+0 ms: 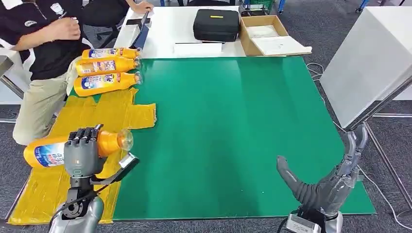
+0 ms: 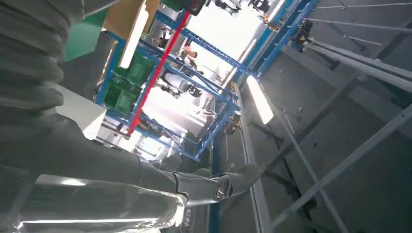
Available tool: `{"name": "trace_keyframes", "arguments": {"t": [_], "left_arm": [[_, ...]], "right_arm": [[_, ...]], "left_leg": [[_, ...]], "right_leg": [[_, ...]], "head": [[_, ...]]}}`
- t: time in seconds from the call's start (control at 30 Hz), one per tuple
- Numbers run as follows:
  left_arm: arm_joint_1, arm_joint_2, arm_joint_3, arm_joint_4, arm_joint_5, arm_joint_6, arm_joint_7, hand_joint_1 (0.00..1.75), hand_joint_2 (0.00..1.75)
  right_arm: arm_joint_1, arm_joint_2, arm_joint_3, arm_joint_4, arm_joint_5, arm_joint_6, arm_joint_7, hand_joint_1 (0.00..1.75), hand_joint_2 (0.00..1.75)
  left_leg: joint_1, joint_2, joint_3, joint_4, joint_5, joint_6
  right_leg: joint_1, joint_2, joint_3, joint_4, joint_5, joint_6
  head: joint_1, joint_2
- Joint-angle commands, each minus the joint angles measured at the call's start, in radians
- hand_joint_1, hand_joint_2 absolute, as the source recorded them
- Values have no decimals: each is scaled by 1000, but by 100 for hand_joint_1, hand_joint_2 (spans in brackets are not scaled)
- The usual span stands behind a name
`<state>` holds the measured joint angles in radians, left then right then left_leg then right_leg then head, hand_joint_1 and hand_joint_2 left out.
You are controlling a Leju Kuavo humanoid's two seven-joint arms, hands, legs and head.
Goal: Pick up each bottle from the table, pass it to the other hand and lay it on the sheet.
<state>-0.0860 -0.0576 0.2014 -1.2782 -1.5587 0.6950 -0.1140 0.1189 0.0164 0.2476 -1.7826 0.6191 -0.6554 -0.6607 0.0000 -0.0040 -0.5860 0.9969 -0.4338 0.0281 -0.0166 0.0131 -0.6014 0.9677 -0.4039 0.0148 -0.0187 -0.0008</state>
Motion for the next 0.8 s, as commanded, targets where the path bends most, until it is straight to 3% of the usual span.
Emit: {"name": "trace_keyframes", "arguments": {"t": [0.03, 0.27, 0.47, 0.5, 0.8], "left_arm": [[-49, 46, -53, 241, 39, 3, -62, 175, 175], [-106, 22, -70, 351, 45, 3, -99, 175, 175], [-99, -10, -38, 364, 77, 3, -155, 175, 175], [-93, -25, -8, 345, 97, 3, -195, 0, 175], [-111, -62, 88, 368, 115, 3, -271, 0, 175]], "right_arm": [[-2, -23, -5, 108, -57, -43, -37, 0, 175], [-5, -18, 26, 155, -74, -43, -37, 0, 175], [-78, -24, 92, 251, -93, -43, -19, 0, 175], [-82, -22, 98, 264, -98, -43, -22, 0, 175], [-121, -10, 130, 292, -89, -43, 11, 0, 175]], "left_leg": [[0, -1, 7, -3, -1, -3], [0, -3, 6, -2, -1, -2], [0, 1, 5, -2, -1, -2], [0, 1, 6, -2, -1, -3], [1, 1, 6, -1, -2, -3]], "right_leg": [[0, -2, 8, -3, -1, -2], [1, -4, 7, -3, -1, -2], [1, 0, 5, -2, 0, -1], [1, -1, 6, -3, -1, -2], [1, -1, 6, -2, -1, -2]], "head": [[0, 0], [0, 0], [0, 0], [0, 0], [0, 0]]}}
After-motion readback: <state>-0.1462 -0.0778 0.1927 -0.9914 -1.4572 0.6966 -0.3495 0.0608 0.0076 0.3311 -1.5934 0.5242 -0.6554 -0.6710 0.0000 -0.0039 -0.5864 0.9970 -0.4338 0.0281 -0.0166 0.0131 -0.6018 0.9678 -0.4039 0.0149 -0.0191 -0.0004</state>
